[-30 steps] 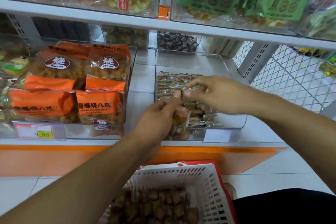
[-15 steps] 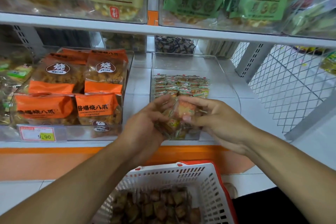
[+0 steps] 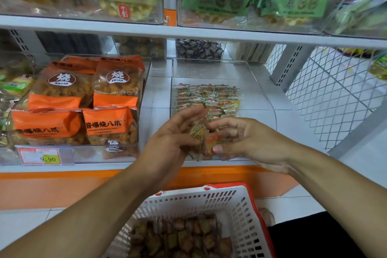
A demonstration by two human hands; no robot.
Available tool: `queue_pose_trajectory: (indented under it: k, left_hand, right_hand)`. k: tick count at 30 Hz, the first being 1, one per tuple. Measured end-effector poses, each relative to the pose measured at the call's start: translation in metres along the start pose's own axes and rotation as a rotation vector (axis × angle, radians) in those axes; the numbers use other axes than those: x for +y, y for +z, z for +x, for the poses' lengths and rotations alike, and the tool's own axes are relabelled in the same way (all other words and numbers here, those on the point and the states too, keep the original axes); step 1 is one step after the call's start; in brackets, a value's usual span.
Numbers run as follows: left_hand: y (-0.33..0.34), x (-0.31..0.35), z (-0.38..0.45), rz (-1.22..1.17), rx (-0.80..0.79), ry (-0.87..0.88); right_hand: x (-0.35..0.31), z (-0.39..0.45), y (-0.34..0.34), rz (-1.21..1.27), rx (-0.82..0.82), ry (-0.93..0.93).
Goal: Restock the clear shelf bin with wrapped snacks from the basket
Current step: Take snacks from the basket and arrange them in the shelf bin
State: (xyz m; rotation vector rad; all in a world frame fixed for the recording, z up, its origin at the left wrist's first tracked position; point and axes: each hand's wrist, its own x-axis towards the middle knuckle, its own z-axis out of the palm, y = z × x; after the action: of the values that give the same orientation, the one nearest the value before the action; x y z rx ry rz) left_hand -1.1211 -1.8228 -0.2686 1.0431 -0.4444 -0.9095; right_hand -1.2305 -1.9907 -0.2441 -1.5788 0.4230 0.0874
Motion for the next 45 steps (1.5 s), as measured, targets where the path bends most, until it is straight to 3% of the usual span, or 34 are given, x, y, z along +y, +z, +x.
queue_pose_trajectory:
  k: [5,9,13,23,30,35,38,40,42,45]
  left_hand:
    - [0.000,0.004,-0.001,-0.030,0.084,0.095]
    - [0.001,0.006,-0.001,-0.071,0.119,0.162]
    - [-0.001,0.005,-0.003,-0.086,0.117,0.166]
    - [-0.005,0.010,-0.002,-0.040,0.100,0.106]
    - [-0.001,-0.004,-0.006,0.323,-0.028,0.080]
    - [0.002,-0.011,-0.006,0.405,-0.089,0.122]
    - [0.003,-0.013,-0.004,0.430,-0.100,0.155]
    - [0.003,-0.012,-0.001,0.485,-0.062,0.143]
    - [0.004,-0.012,0.004,0.645,-0.025,0.123]
    - [0.001,-0.020,0.010,1.134,-0.076,0.163]
  right_hand:
    - [0.004,0.000,0.017,0.255,0.106,-0.005]
    - [0.006,-0.004,0.038,0.502,0.000,0.142]
    - [0.003,-0.005,0.044,0.597,-0.072,0.186]
    - [-0.002,-0.001,0.020,0.331,-0.091,0.051]
    - [0.002,-0.003,0.016,0.105,-0.132,0.008]
    - [0.004,0.001,0.011,0.141,-0.107,0.055]
    - [-0.001,-0.001,0.009,0.095,-0.181,0.061]
    - [-0.010,-0.004,0.001,-0.011,-0.158,0.027]
    - [-0.026,0.000,-0.014,-0.287,0.040,-0.024]
    - [-0.046,0.026,-0.039,-1.118,0.397,-0.004]
